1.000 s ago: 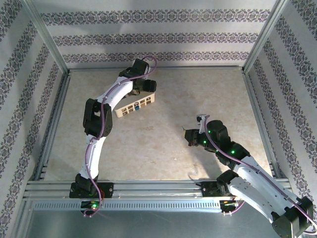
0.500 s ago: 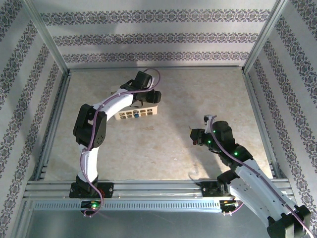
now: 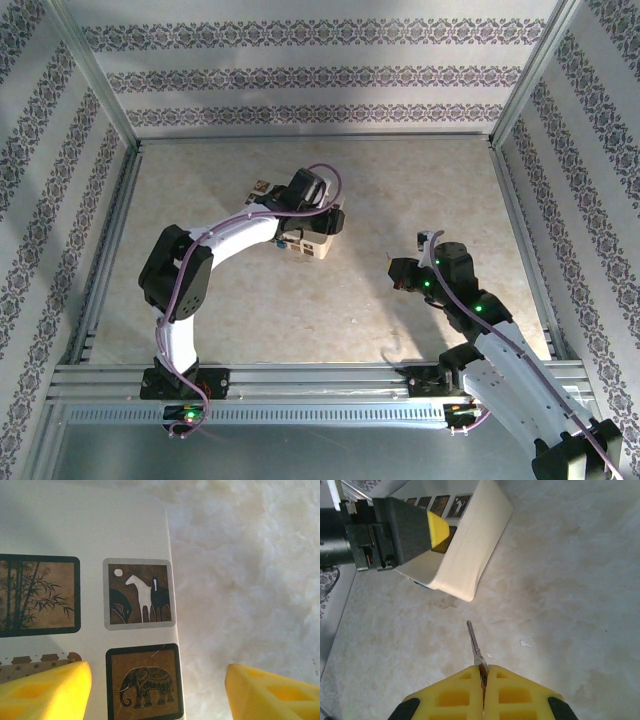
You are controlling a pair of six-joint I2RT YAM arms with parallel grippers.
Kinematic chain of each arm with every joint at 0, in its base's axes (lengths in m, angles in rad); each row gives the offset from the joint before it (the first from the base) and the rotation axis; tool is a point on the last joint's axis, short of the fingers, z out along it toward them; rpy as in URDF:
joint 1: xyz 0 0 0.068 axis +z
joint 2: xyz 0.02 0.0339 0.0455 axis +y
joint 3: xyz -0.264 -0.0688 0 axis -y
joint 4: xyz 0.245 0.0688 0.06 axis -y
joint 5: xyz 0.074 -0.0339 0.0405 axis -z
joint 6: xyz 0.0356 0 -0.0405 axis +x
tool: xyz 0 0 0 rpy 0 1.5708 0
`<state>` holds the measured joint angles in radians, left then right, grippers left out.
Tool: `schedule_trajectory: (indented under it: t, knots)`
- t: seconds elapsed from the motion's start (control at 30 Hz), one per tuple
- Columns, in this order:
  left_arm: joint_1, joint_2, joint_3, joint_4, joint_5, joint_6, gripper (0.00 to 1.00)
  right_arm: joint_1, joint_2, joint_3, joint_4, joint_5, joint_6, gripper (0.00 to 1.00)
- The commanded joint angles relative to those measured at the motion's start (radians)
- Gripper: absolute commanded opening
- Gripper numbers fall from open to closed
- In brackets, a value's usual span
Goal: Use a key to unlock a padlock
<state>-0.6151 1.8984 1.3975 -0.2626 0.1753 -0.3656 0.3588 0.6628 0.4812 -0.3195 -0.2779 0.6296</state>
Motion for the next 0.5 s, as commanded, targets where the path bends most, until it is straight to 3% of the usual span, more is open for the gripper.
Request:
schedule_trajectory:
  t: [0.0,0.23,0.47]
  knots:
    - [-0.039,0.0,-0.048,0.012,0.051,-0.066,0.71,-0.012,0.001,-0.009,-0.006,-0.014,0.01,0.01]
    - [-0.054,0.01,-0.027,0.042,0.105,-0.094,0.71,-0.013,0.006,0.0,-0.013,-0.021,0.012,0.01]
    - [-0.048,-0.102,0.011,0.013,0.128,-0.053,0.75,-0.015,0.019,0.011,-0.009,-0.035,0.01,0.01]
